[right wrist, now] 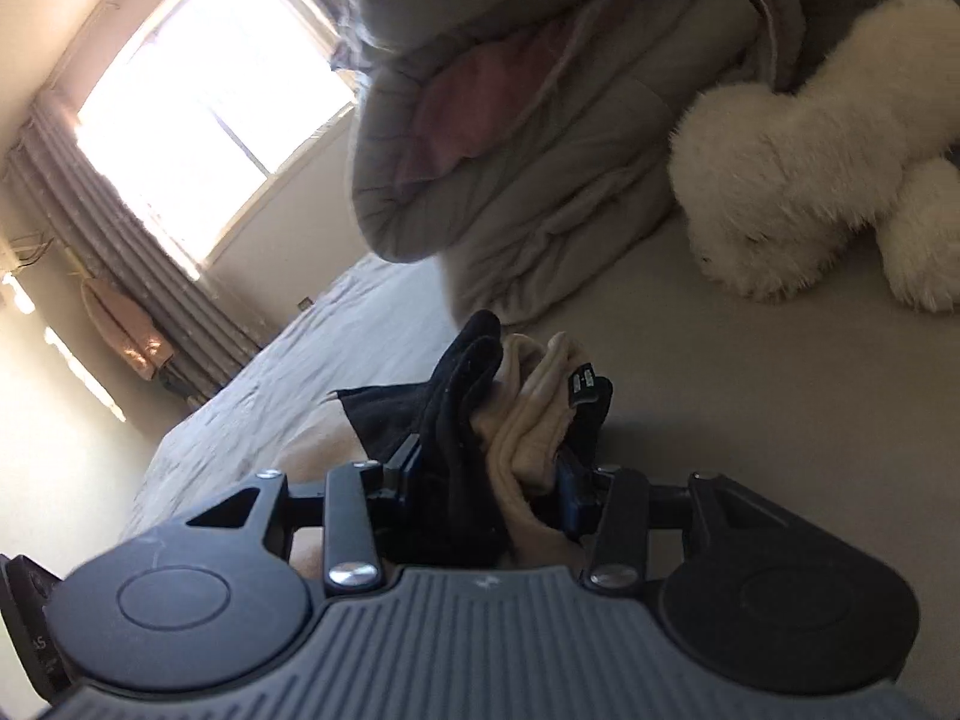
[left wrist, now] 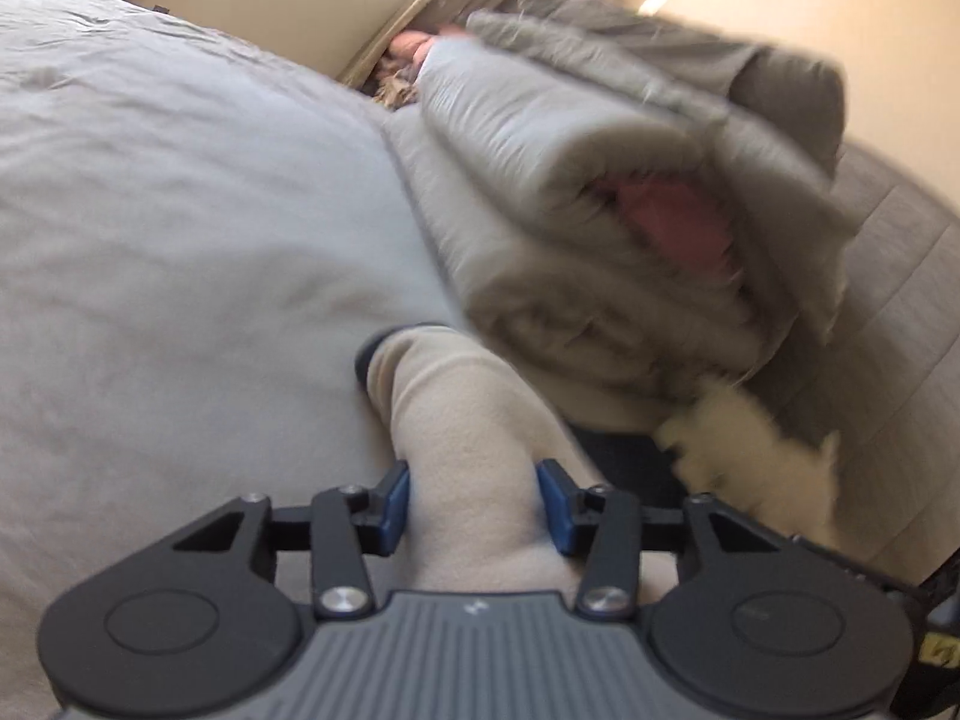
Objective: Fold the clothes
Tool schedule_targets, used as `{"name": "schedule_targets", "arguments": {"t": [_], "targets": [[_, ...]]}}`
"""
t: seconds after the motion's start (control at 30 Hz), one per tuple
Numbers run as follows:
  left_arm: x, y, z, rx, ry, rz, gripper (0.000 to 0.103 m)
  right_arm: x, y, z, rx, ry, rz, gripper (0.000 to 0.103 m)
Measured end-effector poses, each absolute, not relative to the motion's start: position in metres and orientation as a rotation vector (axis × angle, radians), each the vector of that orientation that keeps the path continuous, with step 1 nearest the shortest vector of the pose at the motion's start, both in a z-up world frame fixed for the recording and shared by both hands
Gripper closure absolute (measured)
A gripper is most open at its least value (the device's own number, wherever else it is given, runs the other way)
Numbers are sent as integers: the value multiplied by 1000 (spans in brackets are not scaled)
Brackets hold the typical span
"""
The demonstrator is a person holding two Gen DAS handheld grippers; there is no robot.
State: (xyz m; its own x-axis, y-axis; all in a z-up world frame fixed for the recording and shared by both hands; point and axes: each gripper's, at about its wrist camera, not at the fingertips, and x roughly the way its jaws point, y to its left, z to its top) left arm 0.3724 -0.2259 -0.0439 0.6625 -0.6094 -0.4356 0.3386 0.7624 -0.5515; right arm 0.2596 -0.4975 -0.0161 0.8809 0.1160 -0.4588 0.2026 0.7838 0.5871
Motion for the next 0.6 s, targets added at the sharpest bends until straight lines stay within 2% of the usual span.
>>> {"name": "schedule_targets", "arguments": {"t": [0.03, 0.1, 0.2, 0.27, 0.33, 0.37, 0.4, 0.43, 0.47, 0.53, 0.6], "targets": [[371, -230, -55, -426, 642, -545, 46, 260, -499, -29, 665, 518, -71, 56], [369, -222, -63, -460, 614, -564, 45, 256, -501, -45, 658, 491, -90, 41], [365, -217, -47, -419, 609, -531, 41, 251, -499, -41, 611, 487, -95, 37], [355, -215, -28, -391, 536, -495, 45, 246, -492, -25, 552, 476, -117, 37], [346, -212, -13, -402, 464, -517, 53, 237, -483, -7, 493, 434, -138, 37], [342, -215, -9, -390, 454, -529, 62, 233, -479, 1, 470, 408, -142, 40], [339, -217, -7, -376, 445, -541, 65, 232, -476, 7, 459, 388, -141, 45], [338, -224, -10, -339, 480, -544, 65, 232, -472, 8, 453, 396, -136, 55], [338, -231, -14, -300, 518, -547, 66, 232, -469, 7, 447, 414, -131, 60], [331, -245, -22, -177, 551, -485, 67, 236, -461, 1, 422, 471, -133, 65], [319, -246, -12, -126, 543, -453, 66, 231, -456, 5, 392, 489, -136, 66]]}}
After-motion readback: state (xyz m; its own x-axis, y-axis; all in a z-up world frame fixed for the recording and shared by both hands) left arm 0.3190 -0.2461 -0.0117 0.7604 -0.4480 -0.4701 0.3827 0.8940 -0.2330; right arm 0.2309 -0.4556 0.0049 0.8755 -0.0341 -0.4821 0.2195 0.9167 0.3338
